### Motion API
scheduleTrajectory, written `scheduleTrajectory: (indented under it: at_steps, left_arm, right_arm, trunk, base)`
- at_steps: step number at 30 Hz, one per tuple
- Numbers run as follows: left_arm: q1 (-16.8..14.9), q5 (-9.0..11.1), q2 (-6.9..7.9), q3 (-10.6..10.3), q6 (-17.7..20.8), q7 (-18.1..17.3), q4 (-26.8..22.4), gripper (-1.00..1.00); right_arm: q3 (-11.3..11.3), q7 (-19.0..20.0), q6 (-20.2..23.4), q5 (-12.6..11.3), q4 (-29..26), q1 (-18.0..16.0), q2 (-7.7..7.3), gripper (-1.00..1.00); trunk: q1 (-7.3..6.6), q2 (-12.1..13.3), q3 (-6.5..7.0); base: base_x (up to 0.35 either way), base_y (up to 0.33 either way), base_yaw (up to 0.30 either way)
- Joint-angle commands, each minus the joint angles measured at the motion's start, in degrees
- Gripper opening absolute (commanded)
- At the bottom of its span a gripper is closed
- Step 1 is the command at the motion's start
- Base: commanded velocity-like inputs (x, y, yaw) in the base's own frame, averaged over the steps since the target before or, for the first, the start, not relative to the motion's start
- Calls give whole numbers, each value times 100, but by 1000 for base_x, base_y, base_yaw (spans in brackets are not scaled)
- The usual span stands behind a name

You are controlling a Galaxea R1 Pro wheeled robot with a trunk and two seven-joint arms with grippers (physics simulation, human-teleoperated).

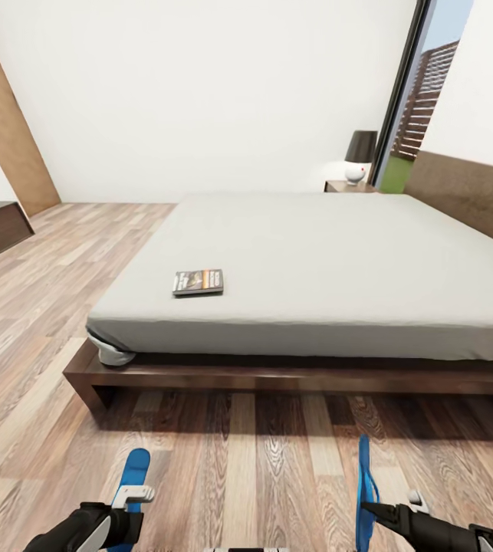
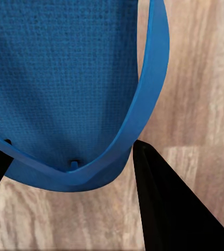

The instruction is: In the bedroom, move the book from the bed onto either nightstand, and place the two sandals side by side next to the bed.

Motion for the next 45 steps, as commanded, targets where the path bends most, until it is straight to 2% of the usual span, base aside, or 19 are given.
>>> scheduleTrajectory:
  at_steps: [1,4,14,20,33,45]
  left_arm:
    - [-4,10,3,-18,24,-8,-10,-100]
    - [-3,11,1,-15,24,-13,-10,-100]
    - [-3,11,8,8,17,-17,-10,-100]
    - [-3,11,16,9,9,-15,-10,-100]
    - [-6,13,44,9,-47,-17,-2,-100]
    - [-4,20,63,11,-49,-18,6,-100]
  right_arm:
    - [1,134,154,-27,-8,-2,-8,-100]
    - [1,252,388,-26,-40,-2,-18,-100]
    - [11,264,439,-30,-329,-2,-11,-100]
    - [15,265,439,-30,-332,-2,-11,-100]
    - [18,262,436,-23,-333,-2,-11,-100]
    - [18,262,432,-23,-333,-2,-11,-100]
  trunk:
    - [1,-4,-28]
    - [9,-8,-94]
    - [35,-21,-316]
    - [35,-21,-316]
    - [35,-21,-316]
    - [35,-21,-316]
  base:
    - [0,0,0]
    - [0,0,0]
    - [0,0,0]
    - [4,0,0]
    - [194,4,0]
    - [165,166,0]
